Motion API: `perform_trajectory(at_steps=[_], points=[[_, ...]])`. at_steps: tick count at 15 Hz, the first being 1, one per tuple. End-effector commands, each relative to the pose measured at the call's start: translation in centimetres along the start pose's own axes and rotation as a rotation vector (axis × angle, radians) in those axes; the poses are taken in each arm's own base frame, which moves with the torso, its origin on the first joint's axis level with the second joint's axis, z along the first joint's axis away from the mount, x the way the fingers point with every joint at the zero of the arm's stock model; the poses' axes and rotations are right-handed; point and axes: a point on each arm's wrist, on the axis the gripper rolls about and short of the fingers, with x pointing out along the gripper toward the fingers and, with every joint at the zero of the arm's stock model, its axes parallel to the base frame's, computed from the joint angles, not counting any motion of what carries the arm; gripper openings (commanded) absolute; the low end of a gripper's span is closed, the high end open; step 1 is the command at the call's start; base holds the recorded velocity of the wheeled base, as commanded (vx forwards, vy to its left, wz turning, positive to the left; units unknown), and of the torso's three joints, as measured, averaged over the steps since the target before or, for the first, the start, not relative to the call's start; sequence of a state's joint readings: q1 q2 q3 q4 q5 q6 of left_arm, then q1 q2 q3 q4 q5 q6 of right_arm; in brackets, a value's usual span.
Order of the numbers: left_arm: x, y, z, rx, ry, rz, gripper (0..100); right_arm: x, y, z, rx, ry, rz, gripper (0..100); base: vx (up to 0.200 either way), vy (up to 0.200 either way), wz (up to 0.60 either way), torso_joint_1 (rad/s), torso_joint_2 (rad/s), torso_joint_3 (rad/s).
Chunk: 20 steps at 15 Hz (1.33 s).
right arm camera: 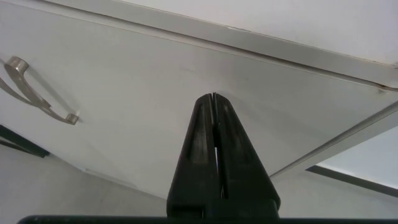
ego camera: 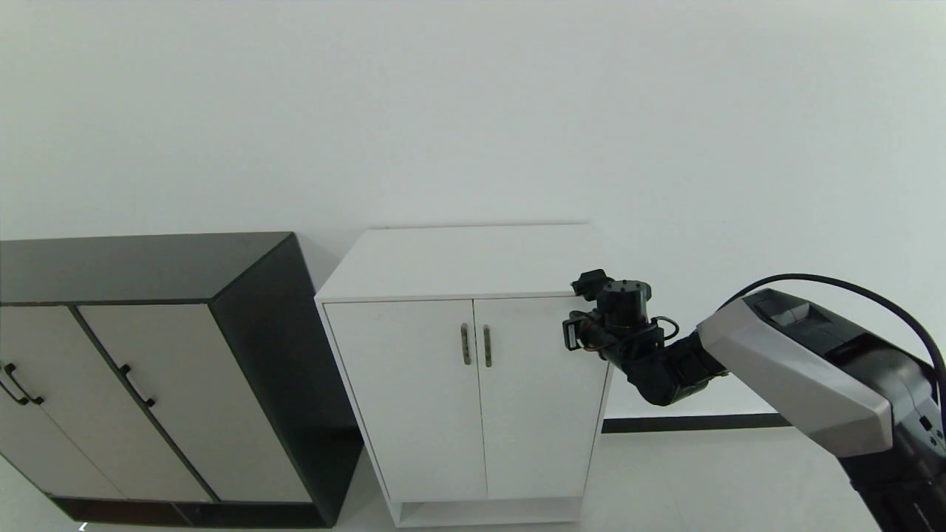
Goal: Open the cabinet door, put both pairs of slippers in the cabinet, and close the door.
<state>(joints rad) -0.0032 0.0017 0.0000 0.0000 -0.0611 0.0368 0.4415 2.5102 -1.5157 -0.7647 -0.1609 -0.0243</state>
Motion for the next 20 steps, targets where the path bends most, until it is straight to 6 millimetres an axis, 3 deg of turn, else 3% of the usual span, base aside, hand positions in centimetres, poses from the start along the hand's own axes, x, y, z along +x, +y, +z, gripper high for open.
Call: perform_trajectory(at_steps=[1,20], points=[[0.0,0.0,0.0,0.0,0.0,0.0,0,0.1,0.0,-0.1,0.0,0.0,0.0,0,0.0,0.0,0.0,0.0,0.0,0.0],[0.0,0.0,0.0,0.0,0.0,0.0,0,2.2,0.9,-0.7,-0.003,-0.006,0.003,0,0.0,0.0,0.0,0.0,0.0,0.0]])
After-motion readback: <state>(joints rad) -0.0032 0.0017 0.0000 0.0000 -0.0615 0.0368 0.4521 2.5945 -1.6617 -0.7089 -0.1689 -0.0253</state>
